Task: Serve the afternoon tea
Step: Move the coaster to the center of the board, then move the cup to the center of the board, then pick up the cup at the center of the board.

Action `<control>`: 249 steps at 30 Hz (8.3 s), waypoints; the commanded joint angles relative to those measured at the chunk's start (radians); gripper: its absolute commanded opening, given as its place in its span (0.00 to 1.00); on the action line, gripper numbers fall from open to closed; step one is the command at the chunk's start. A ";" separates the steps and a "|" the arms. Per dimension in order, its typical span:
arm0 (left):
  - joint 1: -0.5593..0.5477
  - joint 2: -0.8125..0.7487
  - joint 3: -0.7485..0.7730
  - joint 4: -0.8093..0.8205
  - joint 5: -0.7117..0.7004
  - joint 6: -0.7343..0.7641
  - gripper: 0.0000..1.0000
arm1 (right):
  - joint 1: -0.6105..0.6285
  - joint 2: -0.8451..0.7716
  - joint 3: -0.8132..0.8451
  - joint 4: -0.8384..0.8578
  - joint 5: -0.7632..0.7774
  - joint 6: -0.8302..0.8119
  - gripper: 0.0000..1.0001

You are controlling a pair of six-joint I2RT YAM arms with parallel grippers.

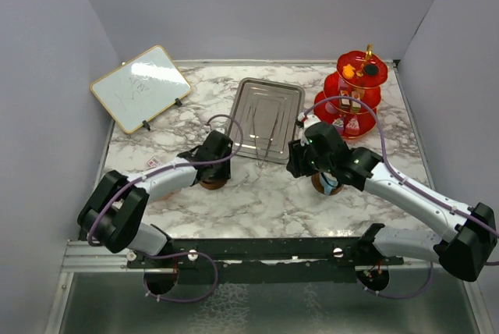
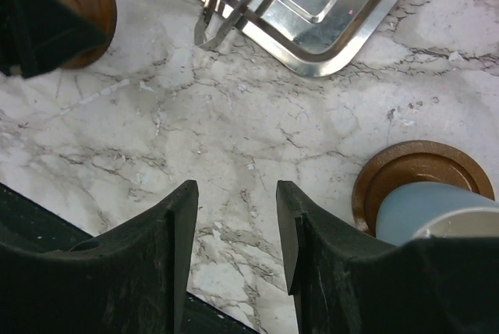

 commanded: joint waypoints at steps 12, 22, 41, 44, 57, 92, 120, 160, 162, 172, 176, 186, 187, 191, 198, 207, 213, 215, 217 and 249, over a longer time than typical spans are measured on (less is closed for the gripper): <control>-0.471 0.116 0.113 -0.006 -0.006 -0.321 0.41 | 0.000 -0.095 -0.021 -0.006 0.180 0.045 0.46; -0.542 0.341 0.346 0.045 -0.045 -0.299 0.41 | -0.001 -0.187 -0.011 -0.078 0.360 0.120 0.46; -0.541 0.423 0.494 0.042 -0.235 -0.193 0.42 | 0.000 -0.265 -0.014 -0.136 0.498 0.192 0.49; -0.539 0.432 0.528 0.022 -0.243 -0.174 0.43 | -0.001 -0.268 -0.020 -0.128 0.484 0.196 0.49; -0.542 0.369 0.507 -0.032 -0.174 -0.178 0.49 | -0.001 -0.295 -0.025 -0.134 0.480 0.191 0.50; -0.533 0.438 0.512 -0.023 -0.225 -0.139 0.50 | 0.000 -0.299 -0.014 -0.147 0.485 0.193 0.50; -0.064 -0.416 0.194 -0.329 -0.271 0.049 0.91 | 0.000 -0.321 -0.122 0.242 -0.159 -0.083 0.52; 0.617 -0.603 0.009 -0.630 -0.331 -0.356 0.78 | 0.000 -0.266 -0.147 0.225 -0.169 -0.094 0.53; 0.617 -0.605 0.003 -0.640 -0.337 -0.389 0.75 | 0.000 -0.268 -0.149 0.224 -0.164 -0.093 0.53; 0.618 -0.601 -0.062 -0.613 -0.324 -0.471 0.64 | 0.000 -0.267 -0.144 0.209 -0.148 -0.087 0.53; 0.618 -0.579 -0.092 -0.583 -0.326 -0.468 0.60 | 0.000 -0.260 -0.142 0.209 -0.146 -0.081 0.53; 0.618 -0.565 -0.156 -0.477 -0.212 -0.407 0.24 | 0.000 -0.232 -0.124 0.203 -0.148 -0.073 0.53; 0.618 -0.572 -0.154 -0.473 -0.205 -0.396 0.19 | 0.000 -0.231 -0.125 0.204 -0.149 -0.072 0.53; 0.618 -0.597 -0.140 -0.454 -0.167 -0.347 0.09 | 0.000 -0.228 -0.135 0.207 -0.150 -0.059 0.53; 0.616 -0.578 -0.151 -0.367 -0.016 -0.274 0.00 | -0.001 -0.218 -0.145 0.224 -0.178 -0.050 0.53; 0.488 -0.460 -0.094 -0.335 0.040 -0.199 0.00 | 0.000 -0.169 -0.162 0.275 -0.301 -0.053 0.53; 0.269 -0.395 -0.038 -0.360 -0.076 -0.260 0.01 | 0.000 -0.152 -0.204 0.360 -0.370 -0.049 0.56; 0.217 -0.380 -0.021 -0.380 -0.119 -0.287 0.03 | 0.000 -0.145 -0.207 0.365 -0.385 -0.048 0.57; 0.163 -0.374 -0.006 -0.398 -0.163 -0.310 0.08 | 0.000 -0.134 -0.205 0.365 -0.396 -0.049 0.57; 0.353 -0.317 0.188 -0.395 -0.068 0.144 0.69 | 0.369 0.196 -0.133 0.700 0.030 0.022 0.72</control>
